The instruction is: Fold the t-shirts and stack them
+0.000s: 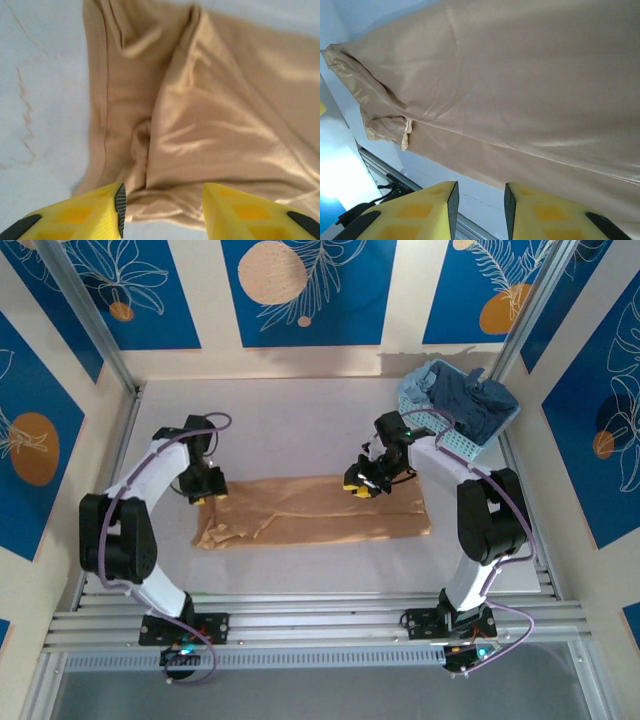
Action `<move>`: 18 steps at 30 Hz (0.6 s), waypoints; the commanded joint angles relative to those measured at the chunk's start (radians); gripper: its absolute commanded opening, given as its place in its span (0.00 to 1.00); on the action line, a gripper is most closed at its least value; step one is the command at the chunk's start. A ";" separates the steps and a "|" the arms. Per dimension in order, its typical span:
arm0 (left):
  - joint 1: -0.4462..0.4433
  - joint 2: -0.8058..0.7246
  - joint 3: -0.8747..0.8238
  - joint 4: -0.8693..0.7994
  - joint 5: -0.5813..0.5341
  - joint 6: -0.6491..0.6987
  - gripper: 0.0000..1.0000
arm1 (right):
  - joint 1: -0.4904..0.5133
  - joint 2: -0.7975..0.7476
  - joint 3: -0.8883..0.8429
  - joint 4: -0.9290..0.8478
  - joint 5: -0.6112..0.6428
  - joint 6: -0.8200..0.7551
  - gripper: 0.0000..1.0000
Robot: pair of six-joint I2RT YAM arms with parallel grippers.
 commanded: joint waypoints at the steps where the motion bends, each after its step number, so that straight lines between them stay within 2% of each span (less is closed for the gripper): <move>1: -0.002 -0.010 -0.050 0.031 0.069 -0.057 0.43 | 0.005 -0.015 -0.001 -0.004 -0.028 -0.007 0.33; 5: -0.002 0.045 0.012 0.096 0.142 -0.147 0.39 | 0.002 -0.008 0.002 -0.018 0.007 -0.022 0.31; 7: -0.002 0.102 0.050 0.128 0.139 -0.208 0.37 | -0.016 -0.005 -0.001 -0.029 0.041 -0.033 0.30; 11: 0.007 0.228 0.147 0.135 0.017 -0.267 0.30 | -0.076 0.016 0.005 -0.051 0.087 -0.045 0.27; 14: 0.029 0.310 0.221 0.144 -0.013 -0.284 0.28 | -0.114 0.038 0.012 -0.053 0.103 -0.061 0.26; 18: 0.034 0.376 0.303 0.047 -0.108 -0.275 0.26 | -0.143 0.070 0.034 -0.077 0.123 -0.073 0.23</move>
